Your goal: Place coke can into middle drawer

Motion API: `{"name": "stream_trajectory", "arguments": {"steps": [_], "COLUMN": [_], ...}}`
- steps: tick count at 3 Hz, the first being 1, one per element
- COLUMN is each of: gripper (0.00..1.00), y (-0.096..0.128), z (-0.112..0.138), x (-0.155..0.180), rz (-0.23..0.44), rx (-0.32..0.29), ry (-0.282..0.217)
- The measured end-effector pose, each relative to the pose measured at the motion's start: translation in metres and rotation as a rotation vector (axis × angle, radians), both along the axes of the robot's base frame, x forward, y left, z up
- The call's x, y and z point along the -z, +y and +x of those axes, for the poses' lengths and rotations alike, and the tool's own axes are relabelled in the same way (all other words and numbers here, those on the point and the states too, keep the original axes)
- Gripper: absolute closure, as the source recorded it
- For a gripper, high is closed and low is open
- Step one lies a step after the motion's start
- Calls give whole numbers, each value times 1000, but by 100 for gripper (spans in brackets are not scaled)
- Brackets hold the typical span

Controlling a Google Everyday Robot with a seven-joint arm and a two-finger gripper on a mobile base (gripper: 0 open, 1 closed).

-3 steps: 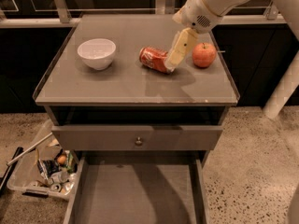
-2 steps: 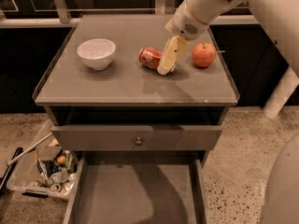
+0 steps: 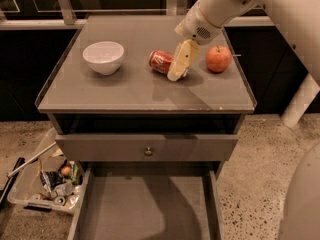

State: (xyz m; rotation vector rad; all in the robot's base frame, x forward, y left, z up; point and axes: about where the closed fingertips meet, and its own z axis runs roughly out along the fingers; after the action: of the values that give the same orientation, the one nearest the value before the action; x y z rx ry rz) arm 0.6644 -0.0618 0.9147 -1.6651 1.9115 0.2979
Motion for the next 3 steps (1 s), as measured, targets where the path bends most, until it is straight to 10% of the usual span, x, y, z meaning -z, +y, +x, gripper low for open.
{"name": "stream_trajectory", "arguments": {"steps": [3], "gripper": [0], "y": [43], "z": [15], "x": [35], "rz": [43], "rx": [-82], "ry": [45]}}
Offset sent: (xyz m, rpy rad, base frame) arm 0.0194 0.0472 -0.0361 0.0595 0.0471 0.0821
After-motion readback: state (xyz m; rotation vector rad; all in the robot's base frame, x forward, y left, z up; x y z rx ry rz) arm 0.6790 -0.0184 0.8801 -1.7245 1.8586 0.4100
